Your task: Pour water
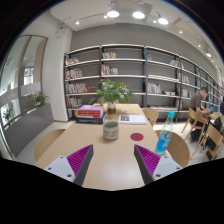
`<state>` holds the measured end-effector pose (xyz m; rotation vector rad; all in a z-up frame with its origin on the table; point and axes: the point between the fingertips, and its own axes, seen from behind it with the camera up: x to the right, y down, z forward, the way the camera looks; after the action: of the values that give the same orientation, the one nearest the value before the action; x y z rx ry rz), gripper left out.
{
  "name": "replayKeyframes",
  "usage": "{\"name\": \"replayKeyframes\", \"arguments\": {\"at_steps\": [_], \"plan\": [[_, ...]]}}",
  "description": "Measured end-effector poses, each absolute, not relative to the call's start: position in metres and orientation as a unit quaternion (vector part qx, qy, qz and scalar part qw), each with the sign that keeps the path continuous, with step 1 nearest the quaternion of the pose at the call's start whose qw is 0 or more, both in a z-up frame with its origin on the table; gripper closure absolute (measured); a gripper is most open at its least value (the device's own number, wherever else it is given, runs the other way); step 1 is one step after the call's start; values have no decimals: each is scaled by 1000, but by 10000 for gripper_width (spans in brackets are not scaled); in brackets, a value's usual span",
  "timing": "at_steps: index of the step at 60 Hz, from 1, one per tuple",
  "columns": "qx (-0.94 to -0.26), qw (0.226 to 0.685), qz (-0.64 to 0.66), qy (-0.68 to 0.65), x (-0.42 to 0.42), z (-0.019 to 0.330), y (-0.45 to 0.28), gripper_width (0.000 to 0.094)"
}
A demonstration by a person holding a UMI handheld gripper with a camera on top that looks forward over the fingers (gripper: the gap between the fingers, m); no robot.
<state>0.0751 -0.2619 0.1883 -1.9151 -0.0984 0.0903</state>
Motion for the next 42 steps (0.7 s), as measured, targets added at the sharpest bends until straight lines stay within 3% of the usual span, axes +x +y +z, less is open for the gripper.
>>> {"name": "replayKeyframes", "arguments": {"at_steps": [16, 42], "plan": [[-835, 551, -1, 10, 227, 126, -223, 109], [-807, 590, -22, 8, 317, 105, -64, 110]]}}
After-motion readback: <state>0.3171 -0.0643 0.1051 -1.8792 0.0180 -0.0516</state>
